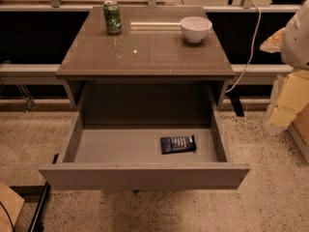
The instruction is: Pick rxbar blueberry from top drawer and place on counter
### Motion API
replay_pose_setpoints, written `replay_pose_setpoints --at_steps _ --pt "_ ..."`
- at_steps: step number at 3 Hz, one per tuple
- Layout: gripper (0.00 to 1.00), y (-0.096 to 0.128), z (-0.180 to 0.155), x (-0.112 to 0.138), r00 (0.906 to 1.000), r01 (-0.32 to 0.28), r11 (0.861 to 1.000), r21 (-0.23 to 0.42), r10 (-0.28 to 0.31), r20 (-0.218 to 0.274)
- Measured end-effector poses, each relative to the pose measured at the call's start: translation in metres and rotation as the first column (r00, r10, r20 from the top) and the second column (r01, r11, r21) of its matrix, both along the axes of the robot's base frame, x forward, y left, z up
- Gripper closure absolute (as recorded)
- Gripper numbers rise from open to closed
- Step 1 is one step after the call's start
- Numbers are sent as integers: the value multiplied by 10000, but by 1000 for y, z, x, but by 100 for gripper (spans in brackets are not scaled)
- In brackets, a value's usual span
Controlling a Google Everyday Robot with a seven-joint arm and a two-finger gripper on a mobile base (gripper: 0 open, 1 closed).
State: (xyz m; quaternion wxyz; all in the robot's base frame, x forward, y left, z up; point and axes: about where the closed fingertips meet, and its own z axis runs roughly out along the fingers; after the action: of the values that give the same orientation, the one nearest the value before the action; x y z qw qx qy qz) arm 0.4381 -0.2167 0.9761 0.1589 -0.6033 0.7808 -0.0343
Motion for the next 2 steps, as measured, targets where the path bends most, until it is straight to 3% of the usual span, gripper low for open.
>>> replay_pose_setpoints --at_steps 1,2 --pt "0 0 0 0 10000 4 10000 1 -4 0" --pt "0 1 -8 4 9986 516 9986 94 -516 -91"
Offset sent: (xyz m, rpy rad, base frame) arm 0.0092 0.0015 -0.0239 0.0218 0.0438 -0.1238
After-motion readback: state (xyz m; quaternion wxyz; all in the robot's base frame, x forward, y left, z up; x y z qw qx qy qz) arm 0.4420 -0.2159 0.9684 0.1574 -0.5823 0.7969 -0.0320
